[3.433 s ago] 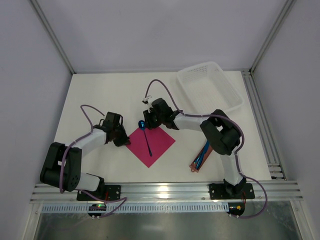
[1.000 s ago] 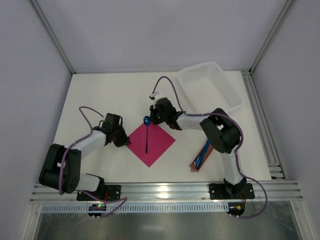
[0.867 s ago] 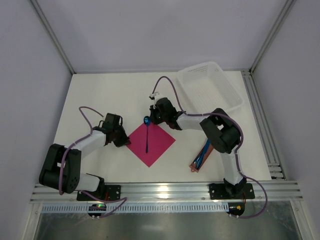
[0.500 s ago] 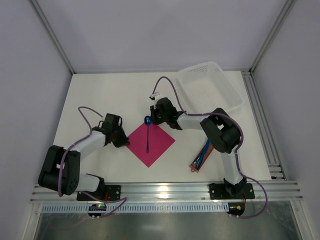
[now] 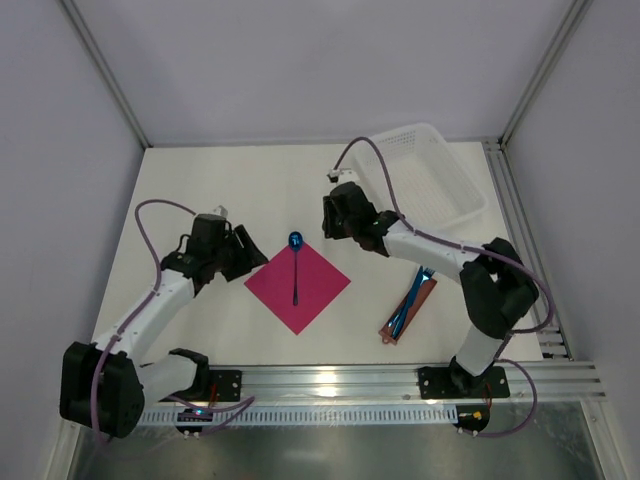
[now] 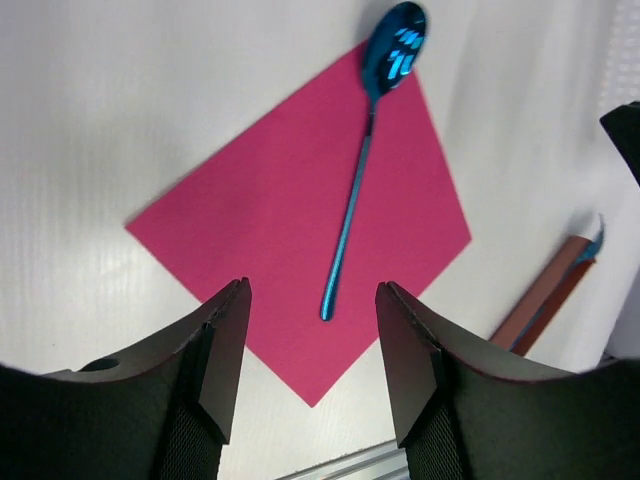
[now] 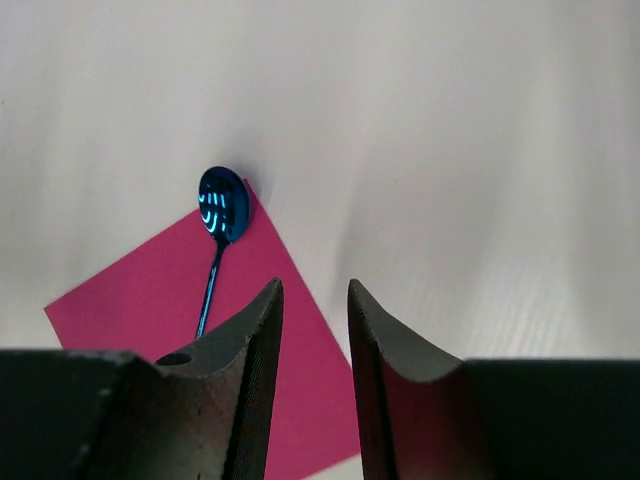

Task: Place the utensils on the paper napkin and roll it up
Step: Adjust the utensils on the napkin, then pick up the utensils from the container.

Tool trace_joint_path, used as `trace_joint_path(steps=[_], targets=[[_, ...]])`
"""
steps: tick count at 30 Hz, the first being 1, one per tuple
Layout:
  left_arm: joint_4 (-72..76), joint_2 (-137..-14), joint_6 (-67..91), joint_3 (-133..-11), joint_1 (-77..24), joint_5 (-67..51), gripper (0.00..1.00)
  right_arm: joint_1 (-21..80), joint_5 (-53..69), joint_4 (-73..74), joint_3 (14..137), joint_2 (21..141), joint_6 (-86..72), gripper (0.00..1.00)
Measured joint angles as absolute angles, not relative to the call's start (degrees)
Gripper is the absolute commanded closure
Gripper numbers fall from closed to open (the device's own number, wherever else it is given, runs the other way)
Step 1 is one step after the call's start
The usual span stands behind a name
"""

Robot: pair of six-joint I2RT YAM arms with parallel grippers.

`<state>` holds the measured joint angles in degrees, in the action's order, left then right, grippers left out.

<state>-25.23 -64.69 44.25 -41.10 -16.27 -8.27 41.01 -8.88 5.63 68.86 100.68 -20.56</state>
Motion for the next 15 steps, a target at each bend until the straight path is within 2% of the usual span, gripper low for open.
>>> trace_joint_path(steps=[3, 6, 8, 9, 15], targets=[[-25.4, -61.7, 43.1, -42.2, -16.3, -10.8, 0.34, 41.0, -15.2, 15.1, 68.5, 93.1, -27.7, 0.66], [-25.6, -58.5, 41.8, -42.6, -16.3, -13.3, 0.18, 41.0, -20.8, 23.3, 64.5, 84.1, -35.2, 0.65], [-25.9, -56.7, 41.4, -42.6, -16.3, -14.5, 0.13, 40.8, -23.9, 29.1, 59.7, 77.2, -40.3, 0.65], [-26.1, -55.9, 41.3, -42.6, -16.3, -15.0, 0.05, 40.7, -24.8, 31.4, 57.7, 74.5, -42.2, 0.66], [-26.4, -54.4, 40.2, -42.5, -16.3, -18.3, 0.00, 39.0, -27.7, 42.9, 46.7, 62.5, -52.0, 0.66]])
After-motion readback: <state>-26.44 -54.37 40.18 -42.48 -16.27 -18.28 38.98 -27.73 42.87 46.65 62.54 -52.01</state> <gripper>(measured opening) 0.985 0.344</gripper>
